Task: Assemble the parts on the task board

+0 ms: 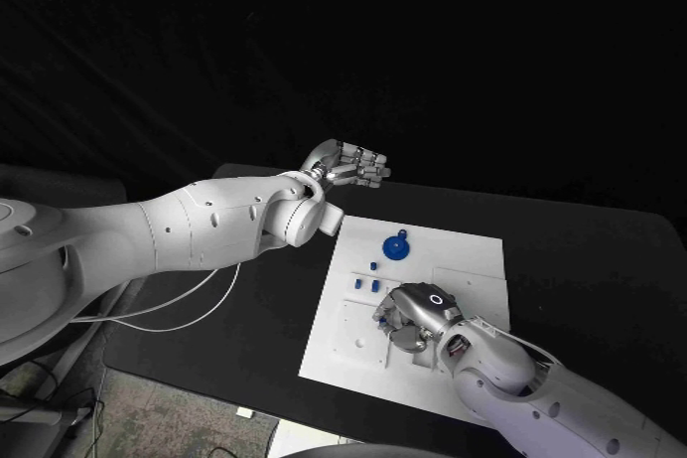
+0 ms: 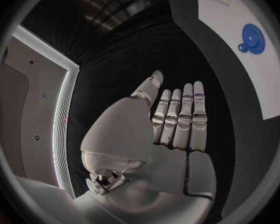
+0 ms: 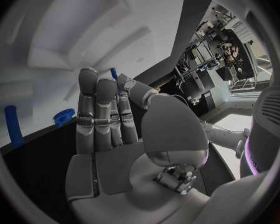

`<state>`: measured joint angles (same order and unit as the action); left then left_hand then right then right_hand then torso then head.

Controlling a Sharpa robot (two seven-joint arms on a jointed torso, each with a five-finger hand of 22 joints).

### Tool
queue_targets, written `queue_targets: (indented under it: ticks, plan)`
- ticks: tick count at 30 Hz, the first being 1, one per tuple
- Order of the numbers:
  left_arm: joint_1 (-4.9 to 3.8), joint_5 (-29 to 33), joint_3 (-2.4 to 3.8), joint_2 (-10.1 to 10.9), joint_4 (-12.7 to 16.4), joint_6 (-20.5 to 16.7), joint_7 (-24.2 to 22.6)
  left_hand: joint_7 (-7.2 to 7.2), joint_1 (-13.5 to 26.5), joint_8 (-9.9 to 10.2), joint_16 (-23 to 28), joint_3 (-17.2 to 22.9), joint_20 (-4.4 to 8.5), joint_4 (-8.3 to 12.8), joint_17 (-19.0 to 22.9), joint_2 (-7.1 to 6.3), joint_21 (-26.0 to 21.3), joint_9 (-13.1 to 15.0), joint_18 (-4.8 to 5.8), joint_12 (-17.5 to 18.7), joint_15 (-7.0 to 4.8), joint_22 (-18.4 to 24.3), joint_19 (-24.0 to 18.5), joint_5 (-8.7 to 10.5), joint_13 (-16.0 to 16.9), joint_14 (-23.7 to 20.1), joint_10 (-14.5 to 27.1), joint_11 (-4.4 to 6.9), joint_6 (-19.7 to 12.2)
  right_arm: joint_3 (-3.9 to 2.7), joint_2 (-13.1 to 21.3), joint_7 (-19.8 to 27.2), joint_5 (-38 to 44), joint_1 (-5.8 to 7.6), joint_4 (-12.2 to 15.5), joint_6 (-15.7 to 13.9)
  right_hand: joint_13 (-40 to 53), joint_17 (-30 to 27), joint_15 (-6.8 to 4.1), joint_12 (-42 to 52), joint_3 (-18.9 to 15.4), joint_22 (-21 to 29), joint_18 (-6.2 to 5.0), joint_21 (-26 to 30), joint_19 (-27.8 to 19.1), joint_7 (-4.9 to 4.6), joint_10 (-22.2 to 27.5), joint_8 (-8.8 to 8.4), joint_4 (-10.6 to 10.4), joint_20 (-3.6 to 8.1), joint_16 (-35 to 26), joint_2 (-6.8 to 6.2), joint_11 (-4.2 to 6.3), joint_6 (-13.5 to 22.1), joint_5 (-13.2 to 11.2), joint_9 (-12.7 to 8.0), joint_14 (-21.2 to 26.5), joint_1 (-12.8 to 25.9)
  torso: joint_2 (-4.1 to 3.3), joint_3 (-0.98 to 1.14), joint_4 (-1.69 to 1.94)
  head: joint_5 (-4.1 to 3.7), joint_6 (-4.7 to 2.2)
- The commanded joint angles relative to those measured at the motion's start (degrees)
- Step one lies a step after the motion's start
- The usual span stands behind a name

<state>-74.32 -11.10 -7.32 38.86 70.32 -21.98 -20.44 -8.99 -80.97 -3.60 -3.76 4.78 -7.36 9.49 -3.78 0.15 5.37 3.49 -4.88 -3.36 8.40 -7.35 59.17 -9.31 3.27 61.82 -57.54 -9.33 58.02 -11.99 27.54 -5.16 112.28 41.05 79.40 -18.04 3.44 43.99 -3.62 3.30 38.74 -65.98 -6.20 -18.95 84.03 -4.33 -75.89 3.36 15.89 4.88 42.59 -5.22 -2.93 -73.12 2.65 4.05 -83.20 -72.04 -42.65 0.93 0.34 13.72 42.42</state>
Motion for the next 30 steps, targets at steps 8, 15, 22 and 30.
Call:
queue_targets:
  ticks: [8,15,22,30]
  plan:
    - [-0.08,-0.38,0.05,-0.19,0.07,0.69,-0.46,-0.05,-0.18,0.03,0.27,0.23,-0.09,0.02,0.08,0.38,0.31,0.05,-0.57,-0.26,0.11,-0.05,-0.32,-0.25,0.04,-0.31,-0.18,-0.06,-0.26,0.49,-0.26,-0.01,0.81,-0.24,-0.57,1.39,0.05,-0.05,-0.12,0.1,0.27,-0.05,-1.37,0.36,1.28,-0.04,-1.64,0.31,0.01,0.16,0.05,0.47,1.38,-0.19,0.21,0.07,-0.1,0.2,0.01,-0.02,0.0,0.17,0.2]
    - [-0.08,-0.44,0.05,-0.17,0.06,0.77,-0.37,-0.05,-0.18,0.03,0.27,0.23,-0.09,0.02,0.08,0.38,0.31,0.05,-0.57,-0.26,0.11,-0.05,-0.32,-0.25,0.04,-0.31,-0.18,-0.06,-0.26,0.62,-0.16,-0.05,0.76,-0.24,-0.22,1.25,0.05,-0.14,-0.13,0.11,0.21,-0.29,-1.39,0.61,1.37,-0.02,-1.68,0.31,0.05,0.16,0.1,0.51,1.4,-0.24,0.21,0.07,-0.1,0.19,0.01,0.01,-0.02,0.23,0.24]
    - [-0.08,-0.49,0.05,-0.09,0.01,0.73,-0.37,-0.06,-0.22,0.03,0.28,0.28,-0.12,0.12,0.08,0.39,0.42,0.05,-0.59,-0.26,0.14,-0.24,-0.48,-0.25,0.04,-0.4,-0.11,-0.09,-0.33,0.65,0.0,-0.27,0.89,-0.26,0.16,0.66,0.05,-0.18,-0.14,0.11,0.16,-0.43,-1.42,0.75,1.46,0.0,-1.77,0.31,0.1,0.18,0.13,0.51,1.43,-0.3,0.2,0.08,-0.1,0.13,0.01,0.01,-0.01,0.24,0.27]
    - [-0.08,-0.52,0.05,-0.09,0.0,0.71,-0.35,-0.06,-0.22,0.03,0.28,0.28,-0.12,0.12,0.08,0.39,0.42,0.05,-0.59,-0.26,0.14,-0.24,-0.48,-0.25,0.04,-0.4,-0.11,-0.09,-0.33,0.66,0.03,-0.6,0.96,-0.27,0.08,1.29,0.04,-0.23,-0.13,0.09,0.2,-0.54,-1.4,0.89,1.44,-0.02,-1.67,0.29,0.11,0.17,0.11,0.46,1.4,-0.26,0.21,0.06,-0.05,0.15,0.02,-0.03,-0.03,0.26,0.28]
